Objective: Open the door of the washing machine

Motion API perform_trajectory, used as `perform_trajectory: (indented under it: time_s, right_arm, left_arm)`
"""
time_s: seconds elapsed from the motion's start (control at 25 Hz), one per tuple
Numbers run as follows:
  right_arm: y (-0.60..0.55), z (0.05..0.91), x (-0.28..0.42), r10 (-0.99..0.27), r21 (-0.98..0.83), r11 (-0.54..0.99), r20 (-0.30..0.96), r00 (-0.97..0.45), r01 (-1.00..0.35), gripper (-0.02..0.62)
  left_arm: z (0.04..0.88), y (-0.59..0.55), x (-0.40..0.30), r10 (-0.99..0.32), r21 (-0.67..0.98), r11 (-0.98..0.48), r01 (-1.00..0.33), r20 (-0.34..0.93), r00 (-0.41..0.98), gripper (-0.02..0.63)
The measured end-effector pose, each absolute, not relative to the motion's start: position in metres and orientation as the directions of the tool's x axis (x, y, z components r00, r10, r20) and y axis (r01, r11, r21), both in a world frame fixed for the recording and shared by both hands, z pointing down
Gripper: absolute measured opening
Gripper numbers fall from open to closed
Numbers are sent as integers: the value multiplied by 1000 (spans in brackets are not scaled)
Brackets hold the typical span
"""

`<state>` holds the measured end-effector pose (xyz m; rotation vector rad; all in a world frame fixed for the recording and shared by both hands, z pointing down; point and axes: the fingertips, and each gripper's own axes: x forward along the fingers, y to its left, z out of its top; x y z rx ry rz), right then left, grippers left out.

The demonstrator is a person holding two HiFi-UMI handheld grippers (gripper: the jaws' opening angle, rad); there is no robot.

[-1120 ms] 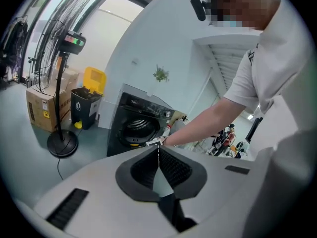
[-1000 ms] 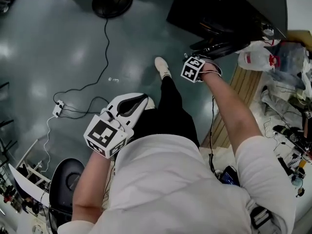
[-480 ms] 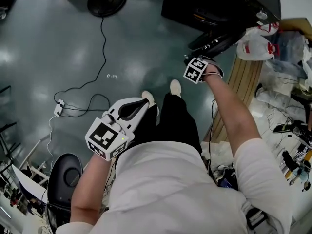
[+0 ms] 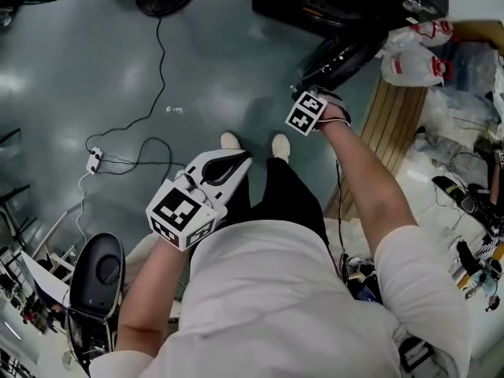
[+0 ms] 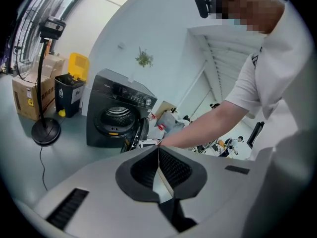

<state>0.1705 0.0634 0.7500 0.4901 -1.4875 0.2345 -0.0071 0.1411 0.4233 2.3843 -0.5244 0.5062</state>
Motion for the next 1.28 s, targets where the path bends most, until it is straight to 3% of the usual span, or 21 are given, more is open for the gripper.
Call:
perform_trajectory:
  time_s: [0.64,1.28]
  right_arm:
    - [113,746,223,-128,103,871,992,-18,-480,6]
    - [128,747,243,-120,90,868,992,-29,-489,8]
  left_arm:
    - [409,152,56,-207,478,-746,-463,494,844,17]
    - [406,169,77,-208,460,-758,-462,500,840,17]
